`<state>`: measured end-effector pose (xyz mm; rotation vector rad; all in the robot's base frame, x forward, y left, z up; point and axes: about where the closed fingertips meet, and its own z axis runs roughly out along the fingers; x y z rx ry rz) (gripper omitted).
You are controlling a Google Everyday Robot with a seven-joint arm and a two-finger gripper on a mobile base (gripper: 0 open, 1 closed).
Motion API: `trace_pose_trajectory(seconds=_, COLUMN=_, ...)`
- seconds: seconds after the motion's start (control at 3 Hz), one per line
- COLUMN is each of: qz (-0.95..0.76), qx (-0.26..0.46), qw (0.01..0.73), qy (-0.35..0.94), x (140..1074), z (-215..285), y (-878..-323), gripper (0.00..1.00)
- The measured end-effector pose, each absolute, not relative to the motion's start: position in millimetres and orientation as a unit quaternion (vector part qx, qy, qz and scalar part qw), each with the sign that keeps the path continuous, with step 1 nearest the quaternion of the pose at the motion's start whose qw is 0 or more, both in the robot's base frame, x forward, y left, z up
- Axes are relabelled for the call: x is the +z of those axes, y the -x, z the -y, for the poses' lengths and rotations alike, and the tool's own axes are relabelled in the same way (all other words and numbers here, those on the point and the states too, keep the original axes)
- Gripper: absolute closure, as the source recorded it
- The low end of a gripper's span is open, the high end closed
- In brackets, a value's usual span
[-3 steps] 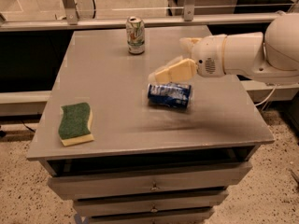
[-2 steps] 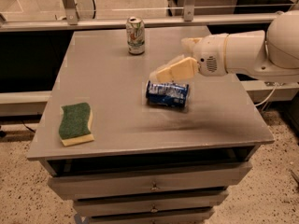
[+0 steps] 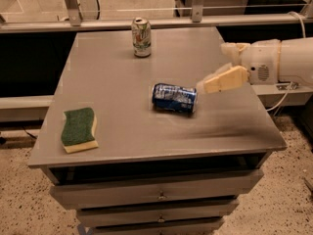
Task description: Knock pepsi can over
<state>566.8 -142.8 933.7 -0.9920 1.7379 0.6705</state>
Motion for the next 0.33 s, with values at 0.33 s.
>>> trace_pose_trajectory(seconds=0.33, qz=-0.719, qx=0.262, qw=0.482, qy=0.427, x=928.2, z=202.0, y=-557.8, gripper=0.00)
